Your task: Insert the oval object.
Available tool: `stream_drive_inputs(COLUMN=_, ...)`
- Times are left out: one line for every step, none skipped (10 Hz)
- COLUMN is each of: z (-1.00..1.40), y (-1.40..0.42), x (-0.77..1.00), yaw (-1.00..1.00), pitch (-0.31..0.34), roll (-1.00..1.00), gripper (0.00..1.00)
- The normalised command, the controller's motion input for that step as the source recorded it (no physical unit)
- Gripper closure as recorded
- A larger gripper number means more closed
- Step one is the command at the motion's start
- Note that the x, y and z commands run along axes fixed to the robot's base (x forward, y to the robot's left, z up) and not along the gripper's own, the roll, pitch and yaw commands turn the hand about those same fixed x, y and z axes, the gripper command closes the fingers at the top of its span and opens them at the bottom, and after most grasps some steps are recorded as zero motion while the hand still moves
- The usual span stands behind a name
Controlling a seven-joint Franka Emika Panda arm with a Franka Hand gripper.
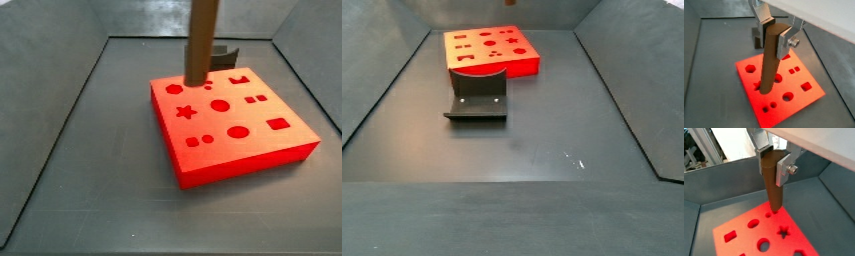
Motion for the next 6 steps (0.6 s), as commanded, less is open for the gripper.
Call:
stream_drive_inputs(z=-0.19, y=-0.03, x=0.98, yaw=-0.2, pitch=-0.011, roll=0.09, gripper=1.0)
stream_drive_inputs(z=-0.19, y=0.01, x=0.48, yaw=-0.39, pitch=0.01, roll=0.45, gripper=1.0)
stream_drive_inputs(z=-0.08, y=0.06, x=0.2, yaw=-0.33, pitch=0.091, roll=0.5, gripper=1.0)
stream_drive_inputs(z=-0.08, y=0.0, x=0.41, yaw=-0.32, pitch=0.074, roll=0.5, gripper=1.0)
stream_drive_inputs(z=-0.12, y=-0.06, x=0.47, yaw=-0.36, pitch=0.03, roll=0.46, gripper=1.0)
stream_drive_inputs(z=-0.1, y=-0.13, x=0.54, yaw=-0.31, pitch=0.041, roll=0.41, gripper=1.0)
